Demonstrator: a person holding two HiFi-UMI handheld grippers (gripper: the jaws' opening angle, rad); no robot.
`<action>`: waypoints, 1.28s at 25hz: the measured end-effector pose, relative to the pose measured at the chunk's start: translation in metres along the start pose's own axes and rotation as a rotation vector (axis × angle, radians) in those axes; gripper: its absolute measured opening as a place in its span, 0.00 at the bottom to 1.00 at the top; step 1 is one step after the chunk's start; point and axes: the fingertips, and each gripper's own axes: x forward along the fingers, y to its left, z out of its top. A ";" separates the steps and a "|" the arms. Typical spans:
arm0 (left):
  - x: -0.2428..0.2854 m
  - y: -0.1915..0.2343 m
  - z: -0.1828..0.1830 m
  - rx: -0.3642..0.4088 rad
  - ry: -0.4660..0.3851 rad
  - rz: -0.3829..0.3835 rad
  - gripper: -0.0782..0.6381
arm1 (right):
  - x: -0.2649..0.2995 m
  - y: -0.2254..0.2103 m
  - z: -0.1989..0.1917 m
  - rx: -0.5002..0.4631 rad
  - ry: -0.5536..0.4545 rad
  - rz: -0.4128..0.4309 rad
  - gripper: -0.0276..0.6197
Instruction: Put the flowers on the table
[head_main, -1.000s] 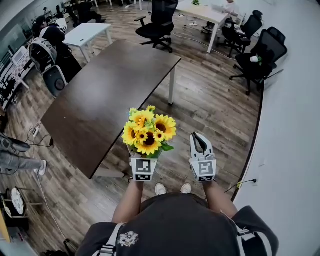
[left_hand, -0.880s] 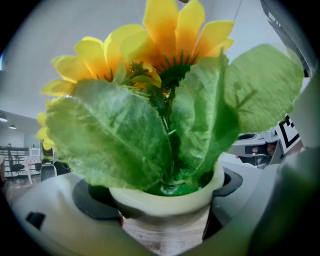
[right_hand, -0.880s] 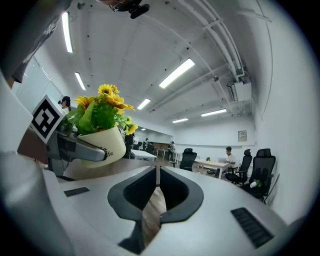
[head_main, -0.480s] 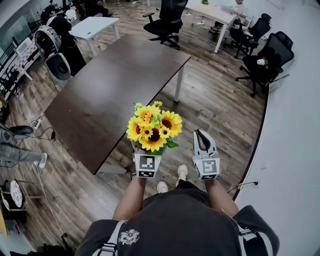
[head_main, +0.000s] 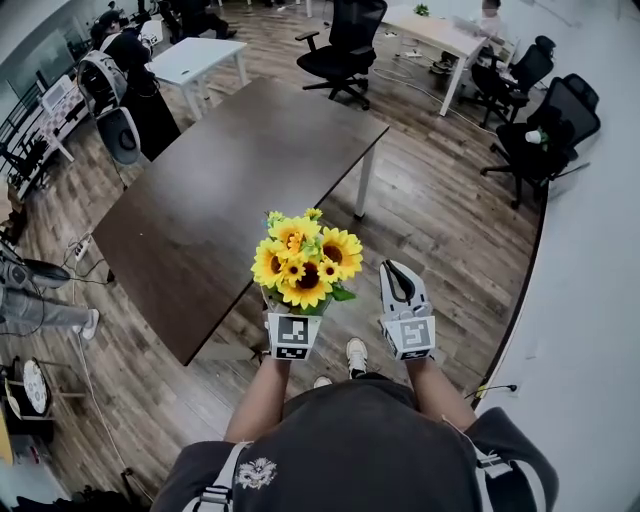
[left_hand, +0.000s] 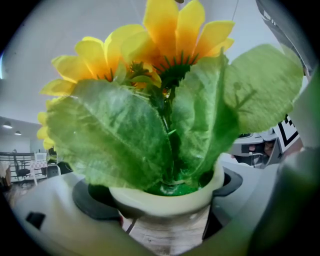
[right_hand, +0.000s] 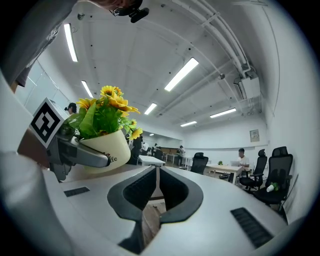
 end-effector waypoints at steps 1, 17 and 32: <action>0.004 0.000 -0.004 0.000 0.000 0.002 0.87 | 0.004 -0.001 -0.004 0.004 -0.005 0.007 0.08; 0.133 0.017 0.021 -0.048 0.046 0.104 0.87 | 0.106 -0.110 -0.007 0.013 0.015 0.131 0.08; 0.155 0.066 0.009 -0.071 0.113 0.249 0.87 | 0.183 -0.094 -0.011 0.048 -0.001 0.312 0.08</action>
